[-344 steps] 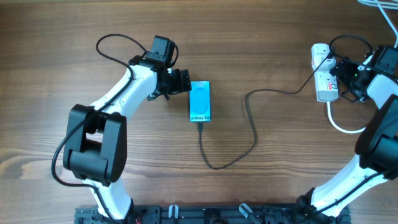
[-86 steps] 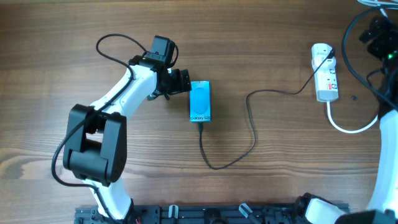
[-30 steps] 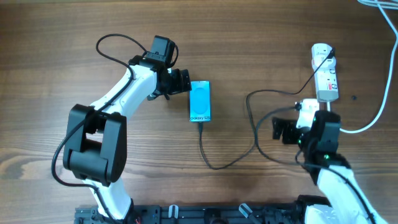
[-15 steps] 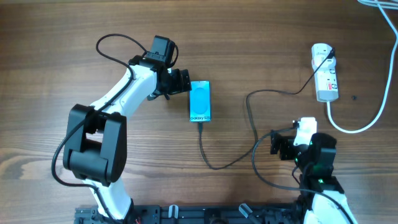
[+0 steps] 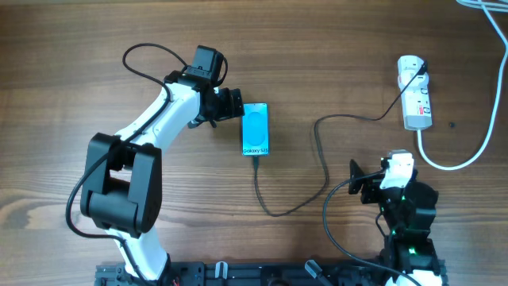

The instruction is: Plug charger to phone and switch on socket

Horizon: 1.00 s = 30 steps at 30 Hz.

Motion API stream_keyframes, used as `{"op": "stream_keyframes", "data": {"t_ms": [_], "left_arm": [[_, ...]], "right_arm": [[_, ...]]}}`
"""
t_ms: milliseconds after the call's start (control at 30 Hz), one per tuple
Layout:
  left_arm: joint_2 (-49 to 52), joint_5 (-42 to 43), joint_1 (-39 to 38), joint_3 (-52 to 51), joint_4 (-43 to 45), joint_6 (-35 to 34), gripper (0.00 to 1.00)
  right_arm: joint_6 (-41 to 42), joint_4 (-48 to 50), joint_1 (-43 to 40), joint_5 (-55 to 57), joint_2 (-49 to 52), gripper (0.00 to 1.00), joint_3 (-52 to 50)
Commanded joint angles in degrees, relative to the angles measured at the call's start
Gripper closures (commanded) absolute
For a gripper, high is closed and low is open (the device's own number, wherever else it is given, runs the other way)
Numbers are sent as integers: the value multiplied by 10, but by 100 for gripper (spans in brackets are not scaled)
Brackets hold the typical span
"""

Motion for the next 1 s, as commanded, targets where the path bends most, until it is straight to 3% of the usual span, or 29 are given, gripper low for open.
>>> {"op": "stream_keyframes", "data": {"t_ms": [0,433,967], "left_arm": [[-12,-8,0,-3,0,7,0],[-12,-8,0,-3,0,7,0],[-12,-8,0,-3,0,7,0]], "right_arm": [[-13,0,2,-6,-41,0,-1],[-6,2,2,-10,-282,0,-1],[13,-8,3,71,-282,0,-1]]}}
